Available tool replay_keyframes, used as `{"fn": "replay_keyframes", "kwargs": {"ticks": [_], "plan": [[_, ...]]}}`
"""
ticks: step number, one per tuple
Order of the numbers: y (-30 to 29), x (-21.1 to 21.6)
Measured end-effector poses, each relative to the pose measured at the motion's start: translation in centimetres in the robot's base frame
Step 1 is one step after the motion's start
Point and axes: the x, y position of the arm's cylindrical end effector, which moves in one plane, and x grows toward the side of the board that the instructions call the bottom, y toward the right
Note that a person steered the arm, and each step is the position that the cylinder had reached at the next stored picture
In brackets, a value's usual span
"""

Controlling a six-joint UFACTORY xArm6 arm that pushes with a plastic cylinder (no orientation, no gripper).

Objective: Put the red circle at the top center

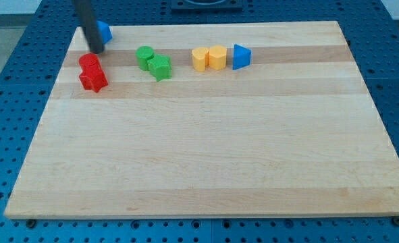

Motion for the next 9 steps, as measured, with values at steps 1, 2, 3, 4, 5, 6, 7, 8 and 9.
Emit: {"fn": "replay_keyframes", "kwargs": {"ticks": [1, 2, 3, 4, 5, 6, 7, 8, 9], "plan": [[-4.4, 1.6], [-3.6, 5.4], [-1.9, 7.5], [1.0, 7.6], [2.6, 5.5], [5.7, 3.3], [6.8, 0.8], [6.2, 0.2], [6.9, 0.2]]}}
